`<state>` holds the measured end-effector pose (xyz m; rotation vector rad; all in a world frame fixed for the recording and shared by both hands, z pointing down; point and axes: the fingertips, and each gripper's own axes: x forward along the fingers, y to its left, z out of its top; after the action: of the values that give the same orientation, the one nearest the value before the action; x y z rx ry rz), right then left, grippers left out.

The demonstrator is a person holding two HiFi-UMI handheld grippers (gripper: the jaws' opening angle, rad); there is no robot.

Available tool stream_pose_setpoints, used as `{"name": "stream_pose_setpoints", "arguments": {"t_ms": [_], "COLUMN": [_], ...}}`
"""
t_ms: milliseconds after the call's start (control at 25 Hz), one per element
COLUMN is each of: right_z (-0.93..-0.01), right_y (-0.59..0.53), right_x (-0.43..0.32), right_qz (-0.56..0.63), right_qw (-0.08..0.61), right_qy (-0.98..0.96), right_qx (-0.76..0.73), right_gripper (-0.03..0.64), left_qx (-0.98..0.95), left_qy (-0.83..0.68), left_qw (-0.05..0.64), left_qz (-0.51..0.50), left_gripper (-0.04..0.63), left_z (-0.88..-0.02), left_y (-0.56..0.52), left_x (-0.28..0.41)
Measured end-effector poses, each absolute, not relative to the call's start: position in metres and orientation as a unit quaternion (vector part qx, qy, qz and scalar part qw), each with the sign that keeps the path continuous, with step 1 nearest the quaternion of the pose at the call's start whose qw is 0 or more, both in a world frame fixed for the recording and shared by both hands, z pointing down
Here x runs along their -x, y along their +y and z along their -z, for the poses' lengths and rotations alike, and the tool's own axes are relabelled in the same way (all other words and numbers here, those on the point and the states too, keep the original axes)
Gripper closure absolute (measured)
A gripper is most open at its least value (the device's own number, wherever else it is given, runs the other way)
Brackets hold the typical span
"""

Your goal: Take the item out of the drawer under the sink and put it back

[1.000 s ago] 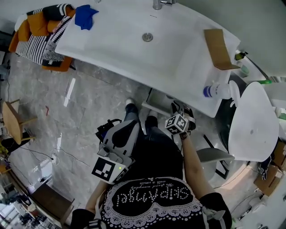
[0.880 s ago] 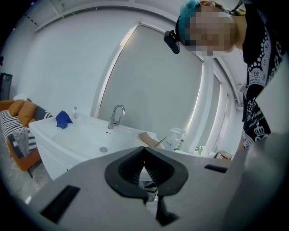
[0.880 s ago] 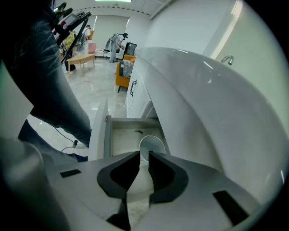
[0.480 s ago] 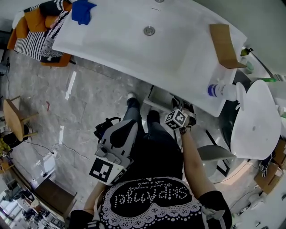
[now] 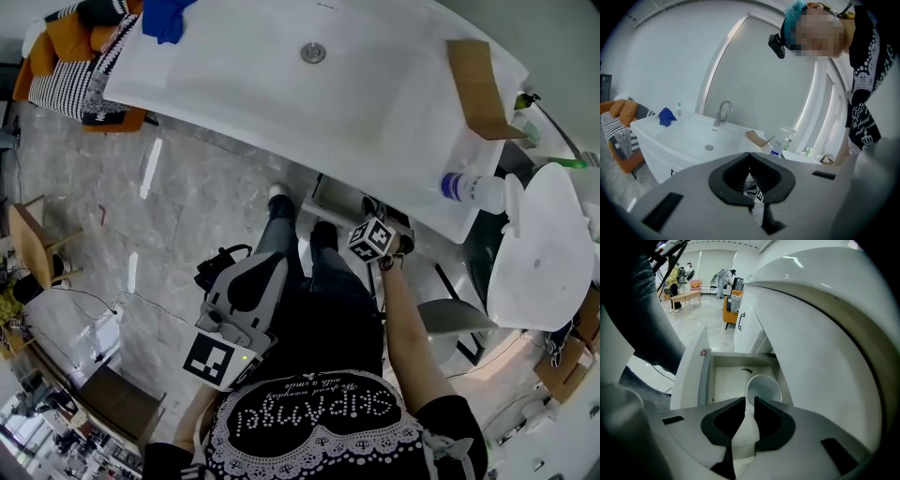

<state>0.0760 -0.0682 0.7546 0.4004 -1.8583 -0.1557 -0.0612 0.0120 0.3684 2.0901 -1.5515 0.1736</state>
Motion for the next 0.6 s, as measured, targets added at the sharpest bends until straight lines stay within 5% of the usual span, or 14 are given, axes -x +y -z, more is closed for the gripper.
{"name": "stream_pose_setpoints", "arguments": {"t_ms": [600], "right_z": [-0.7607], "right_y": [-0.0716], "right_x": [-0.0705], "right_qz": [0.114], "right_qw": [0.591], "right_qy": [-0.788], "right_qx": [-0.133], "right_gripper": [0.551], "left_qx": [-0.764], "left_qy": [-0.576], "left_qw": [0.280], "left_qz": [-0.070], "left_gripper": [0.591], "left_z": [-0.3744], "left_y": [0.0136], "left_x": [0.0618]}}
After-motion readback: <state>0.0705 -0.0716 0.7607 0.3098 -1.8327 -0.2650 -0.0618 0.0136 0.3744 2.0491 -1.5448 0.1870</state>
